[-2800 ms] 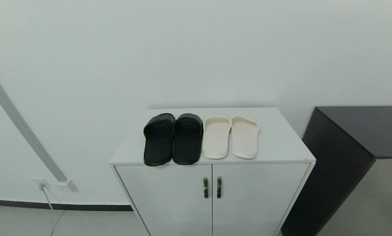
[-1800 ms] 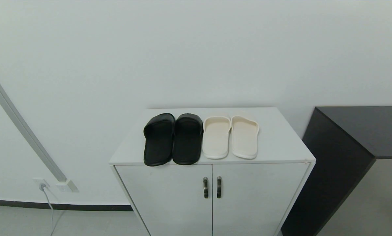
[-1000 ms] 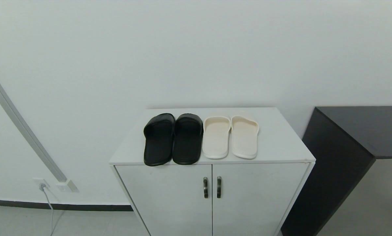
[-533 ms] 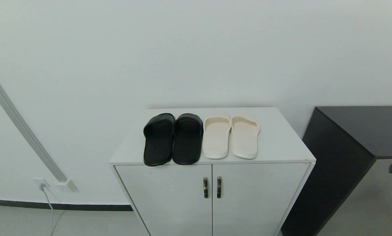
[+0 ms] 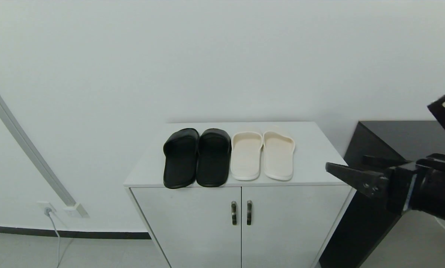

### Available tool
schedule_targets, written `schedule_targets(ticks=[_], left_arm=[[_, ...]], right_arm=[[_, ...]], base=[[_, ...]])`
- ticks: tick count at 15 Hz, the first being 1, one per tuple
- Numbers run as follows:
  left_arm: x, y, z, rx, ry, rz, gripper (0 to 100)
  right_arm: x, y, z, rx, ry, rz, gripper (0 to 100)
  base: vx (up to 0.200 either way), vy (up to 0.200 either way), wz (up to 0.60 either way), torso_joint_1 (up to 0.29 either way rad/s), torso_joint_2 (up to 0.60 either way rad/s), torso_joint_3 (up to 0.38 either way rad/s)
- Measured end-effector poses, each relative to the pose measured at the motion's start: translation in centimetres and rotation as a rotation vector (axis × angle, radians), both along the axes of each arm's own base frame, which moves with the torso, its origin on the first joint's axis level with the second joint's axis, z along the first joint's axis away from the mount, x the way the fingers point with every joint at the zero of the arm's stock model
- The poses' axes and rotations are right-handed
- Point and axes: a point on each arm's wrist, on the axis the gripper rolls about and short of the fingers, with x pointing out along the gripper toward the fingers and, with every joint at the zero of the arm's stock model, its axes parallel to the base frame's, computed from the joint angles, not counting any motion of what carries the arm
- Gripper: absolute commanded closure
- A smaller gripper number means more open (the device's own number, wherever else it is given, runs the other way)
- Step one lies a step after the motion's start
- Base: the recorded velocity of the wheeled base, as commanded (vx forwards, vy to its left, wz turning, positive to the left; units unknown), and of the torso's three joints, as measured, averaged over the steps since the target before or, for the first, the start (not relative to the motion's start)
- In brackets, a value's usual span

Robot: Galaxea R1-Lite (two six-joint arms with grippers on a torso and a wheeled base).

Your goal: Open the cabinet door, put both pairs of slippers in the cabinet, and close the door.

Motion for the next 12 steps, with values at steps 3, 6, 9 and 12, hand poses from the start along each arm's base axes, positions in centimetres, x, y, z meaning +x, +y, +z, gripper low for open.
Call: schedule_targets(ticks=[3,6,9,12], left_arm=[[0.0,0.0,0.0,-0.001,0.000,0.000,100],[0.0,0.0,0.0,-0.001,0.000,-0.001,100],[0.0,0.0,0.0,-0.001,0.000,0.000,100],[0.0,0.0,0.0,-0.001,0.000,-0.001,100]], right_arm=[[2.2,3.1,0.1,-0.022,0.024,-0.032,0],[4.2,6.2,0.5,-0.033,0.021,-0.066,0],[6.9,9.4,-0.1,-0.058,0.026,-0.122,0],[9.9,12.4,-1.2,-0.067,0.005,-0.250,0]], base=[[0.000,0.000,0.00,0.000,0.00,0.000],[0.000,0.000,0.00,0.000,0.00,0.000],[0.000,0.000,0.00,0.000,0.00,0.000],[0.000,0.000,0.00,0.000,0.00,0.000]])
